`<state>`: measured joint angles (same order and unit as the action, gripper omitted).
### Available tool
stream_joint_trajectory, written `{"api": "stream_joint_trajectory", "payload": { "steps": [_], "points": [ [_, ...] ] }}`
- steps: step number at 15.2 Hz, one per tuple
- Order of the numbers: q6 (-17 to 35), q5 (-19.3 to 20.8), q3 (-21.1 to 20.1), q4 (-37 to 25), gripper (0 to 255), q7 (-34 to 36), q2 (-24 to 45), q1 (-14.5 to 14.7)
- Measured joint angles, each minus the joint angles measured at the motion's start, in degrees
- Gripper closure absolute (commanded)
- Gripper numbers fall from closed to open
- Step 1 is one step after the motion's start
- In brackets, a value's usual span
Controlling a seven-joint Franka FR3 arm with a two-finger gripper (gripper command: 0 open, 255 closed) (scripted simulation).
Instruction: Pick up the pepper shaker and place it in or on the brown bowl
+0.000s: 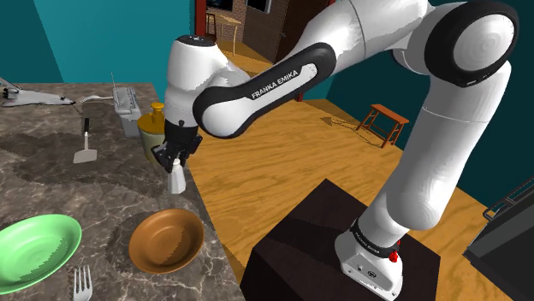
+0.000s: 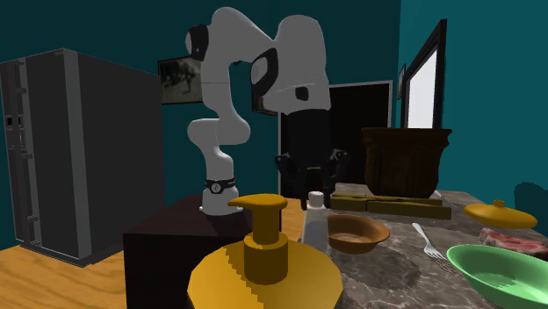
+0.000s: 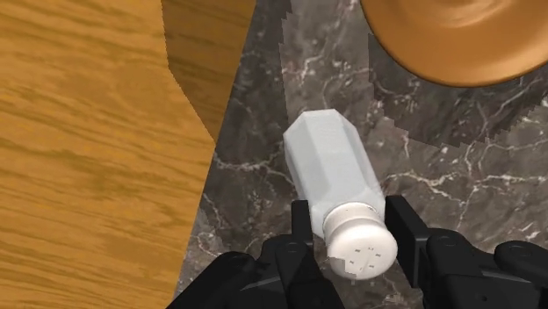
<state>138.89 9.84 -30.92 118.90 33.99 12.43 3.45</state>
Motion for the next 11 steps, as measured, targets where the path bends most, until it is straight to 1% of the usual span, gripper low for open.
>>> {"api": "stream_joint_trajectory", "payload": {
  "steps": [11],
  "points": [
    [-7.4,-3.9,-1.1,-3.7,255,-2.7,-4.5,-1.0]
  ]
}}
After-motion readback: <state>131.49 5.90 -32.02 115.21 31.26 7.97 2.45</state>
